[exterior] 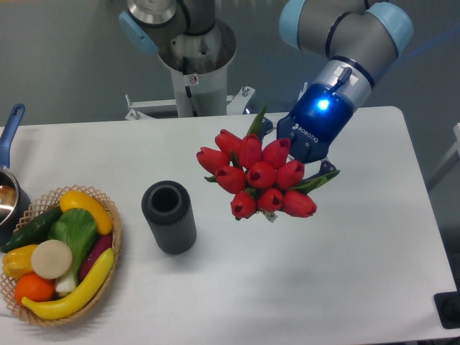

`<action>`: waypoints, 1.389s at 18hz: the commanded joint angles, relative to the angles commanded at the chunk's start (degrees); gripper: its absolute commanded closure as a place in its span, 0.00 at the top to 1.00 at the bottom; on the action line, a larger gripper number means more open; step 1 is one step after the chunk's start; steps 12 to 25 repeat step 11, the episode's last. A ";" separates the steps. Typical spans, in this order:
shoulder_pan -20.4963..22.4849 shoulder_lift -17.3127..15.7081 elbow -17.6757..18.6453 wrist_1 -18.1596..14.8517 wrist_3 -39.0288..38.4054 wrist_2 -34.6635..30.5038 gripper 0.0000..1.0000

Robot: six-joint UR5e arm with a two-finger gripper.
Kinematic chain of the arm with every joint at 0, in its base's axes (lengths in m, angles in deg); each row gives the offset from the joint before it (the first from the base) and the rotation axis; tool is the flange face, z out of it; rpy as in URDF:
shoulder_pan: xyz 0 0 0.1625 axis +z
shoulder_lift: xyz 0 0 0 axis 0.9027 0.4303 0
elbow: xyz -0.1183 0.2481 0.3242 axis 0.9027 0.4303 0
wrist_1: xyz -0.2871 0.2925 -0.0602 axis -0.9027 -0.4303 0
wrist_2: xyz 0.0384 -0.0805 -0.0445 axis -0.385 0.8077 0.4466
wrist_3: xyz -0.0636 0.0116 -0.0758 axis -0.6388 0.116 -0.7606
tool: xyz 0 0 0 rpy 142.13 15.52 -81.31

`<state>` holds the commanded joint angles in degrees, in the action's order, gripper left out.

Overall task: Pick up the flowers from the table
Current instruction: 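Lift the grasped tulip bouquet up off the table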

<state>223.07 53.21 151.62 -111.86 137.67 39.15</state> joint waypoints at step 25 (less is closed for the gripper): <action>-0.09 0.00 -0.09 0.18 0.62 -0.09 0.38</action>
